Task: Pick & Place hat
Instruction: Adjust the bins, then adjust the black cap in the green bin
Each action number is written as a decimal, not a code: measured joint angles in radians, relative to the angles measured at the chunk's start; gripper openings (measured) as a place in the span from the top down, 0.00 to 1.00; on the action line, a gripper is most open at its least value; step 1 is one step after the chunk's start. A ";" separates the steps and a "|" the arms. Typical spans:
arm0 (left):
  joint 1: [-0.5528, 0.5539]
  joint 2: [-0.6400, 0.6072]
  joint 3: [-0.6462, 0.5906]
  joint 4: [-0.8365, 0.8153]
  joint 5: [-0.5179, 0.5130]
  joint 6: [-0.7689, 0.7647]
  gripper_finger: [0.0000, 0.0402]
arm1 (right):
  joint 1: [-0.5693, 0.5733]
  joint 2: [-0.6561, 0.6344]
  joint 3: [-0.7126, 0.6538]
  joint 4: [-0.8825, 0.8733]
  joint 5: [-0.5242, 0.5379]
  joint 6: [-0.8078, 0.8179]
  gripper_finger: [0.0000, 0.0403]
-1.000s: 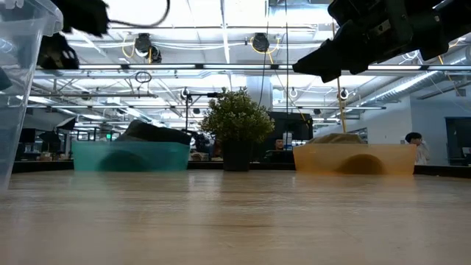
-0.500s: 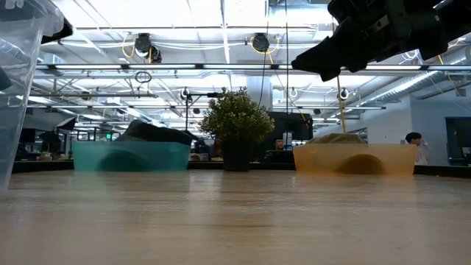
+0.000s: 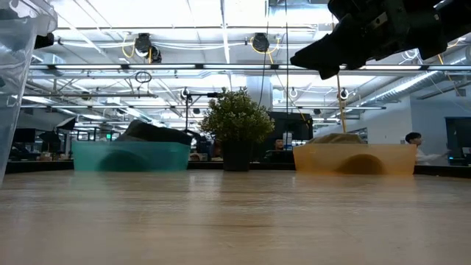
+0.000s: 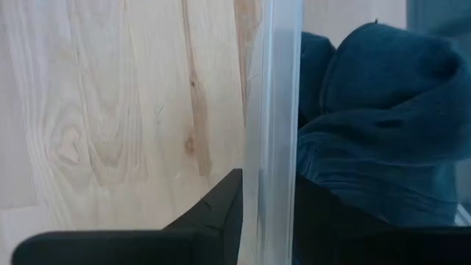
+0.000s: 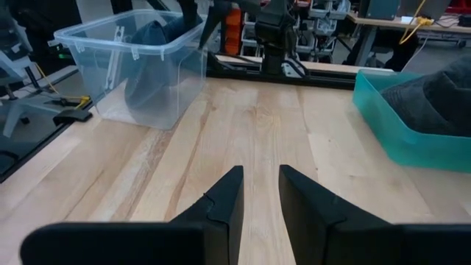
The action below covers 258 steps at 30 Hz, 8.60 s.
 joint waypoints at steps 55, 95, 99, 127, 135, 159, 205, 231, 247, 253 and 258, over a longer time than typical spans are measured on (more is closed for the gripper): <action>0.430 -0.016 0.261 -0.233 -0.339 0.273 0.66 | 0.000 0.000 0.000 -0.019 -0.002 0.007 0.81; 1.320 0.231 0.076 0.086 0.071 0.950 0.99 | 0.000 0.000 0.000 -0.059 -0.001 -0.003 0.81; 1.340 0.267 0.078 0.157 -0.104 0.958 0.97 | 0.000 0.000 0.000 -0.060 -0.001 -0.002 0.81; 1.545 0.363 0.075 0.180 0.250 1.055 0.97 | 0.000 0.000 0.000 -0.088 -0.001 0.000 0.81; 1.536 0.363 0.076 0.241 -0.006 0.944 0.99 | 0.000 0.000 0.000 -0.088 0.000 -0.001 0.81; 1.360 0.350 0.210 0.163 -0.158 1.090 0.61 | 0.000 0.000 0.000 -0.096 0.000 -0.001 0.81; 1.563 0.256 -0.020 0.474 0.029 0.817 0.89 | 0.000 0.000 0.000 -0.096 0.000 0.004 0.81; 1.755 0.427 0.041 0.486 -0.209 0.805 0.88 | 0.000 0.000 0.000 -0.096 0.000 0.006 0.81; 1.728 0.496 0.048 0.435 -0.183 0.802 0.88 | 0.000 0.000 0.000 -0.105 0.000 0.006 0.81; 1.729 0.347 0.058 0.431 -0.094 0.802 0.88 | 0.000 0.000 0.000 -0.105 0.000 0.006 0.81; 1.727 0.239 0.060 0.438 -0.070 0.770 0.88 | 0.000 0.000 0.000 -0.105 0.000 0.006 0.81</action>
